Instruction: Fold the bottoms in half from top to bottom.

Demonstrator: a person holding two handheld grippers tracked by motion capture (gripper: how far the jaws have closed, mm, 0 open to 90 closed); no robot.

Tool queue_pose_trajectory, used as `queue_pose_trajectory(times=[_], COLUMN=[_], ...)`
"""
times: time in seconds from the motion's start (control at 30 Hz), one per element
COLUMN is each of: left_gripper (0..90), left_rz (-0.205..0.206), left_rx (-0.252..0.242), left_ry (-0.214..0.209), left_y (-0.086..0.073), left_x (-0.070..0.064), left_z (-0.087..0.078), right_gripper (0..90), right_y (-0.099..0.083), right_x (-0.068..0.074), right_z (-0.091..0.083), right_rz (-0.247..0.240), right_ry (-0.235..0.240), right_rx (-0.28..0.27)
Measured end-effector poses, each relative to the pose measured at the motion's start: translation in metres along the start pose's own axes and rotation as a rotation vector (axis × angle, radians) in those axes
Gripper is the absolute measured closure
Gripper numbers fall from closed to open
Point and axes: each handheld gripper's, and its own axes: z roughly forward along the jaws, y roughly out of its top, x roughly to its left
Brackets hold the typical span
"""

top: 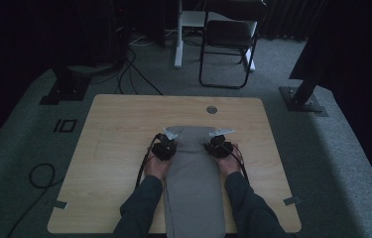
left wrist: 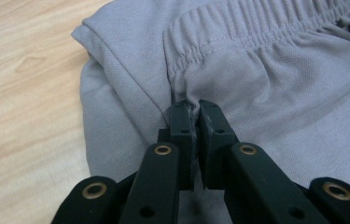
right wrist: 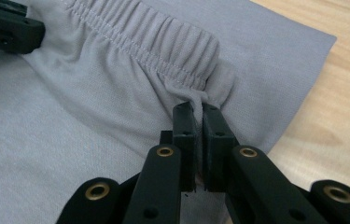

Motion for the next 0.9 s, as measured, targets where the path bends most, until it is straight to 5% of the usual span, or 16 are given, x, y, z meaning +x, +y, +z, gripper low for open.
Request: queue_pose_trajectory(times=[0.43,0.53,0.6,0.77,0.83,0.87,0.9], left_gripper=[86.4,86.4,86.4,86.4,86.4,86.4,86.4], left_rz=[-0.008,-0.021,-0.018,0.004,0.004,0.002,0.015], left_rx=[0.001,-0.083,-0.095,-0.186,-0.186,-0.235,-0.238], left_ry=[-0.005,-0.036,-0.042,-0.092,-0.092,-0.129,-0.126], left_y=[0.011,0.019,0.021,0.025,0.025,0.016,0.012], left_x=[0.005,0.006,0.006,-0.003,-0.003,-0.015,-0.02], left_z=[-0.006,-0.034,-0.041,-0.09,-0.09,-0.118,-0.123], right_gripper=[86.8,86.8,86.8,86.8,86.8,86.8,86.8], right_y=[0.014,0.02,0.021,0.024,0.024,0.021,0.019], right_x=[0.001,0.003,0.004,0.012,0.014,0.018,0.021], right_z=[-0.004,-0.025,-0.029,-0.072,-0.08,-0.097,-0.102], right_rz=[0.002,-0.006,-0.008,-0.062,-0.067,-0.089,-0.104], right_ry=[-0.013,0.007,0.011,0.023,0.028,0.038,0.038], right_rx=[-0.009,-0.063,-0.071,-0.152,-0.166,-0.194,-0.2])
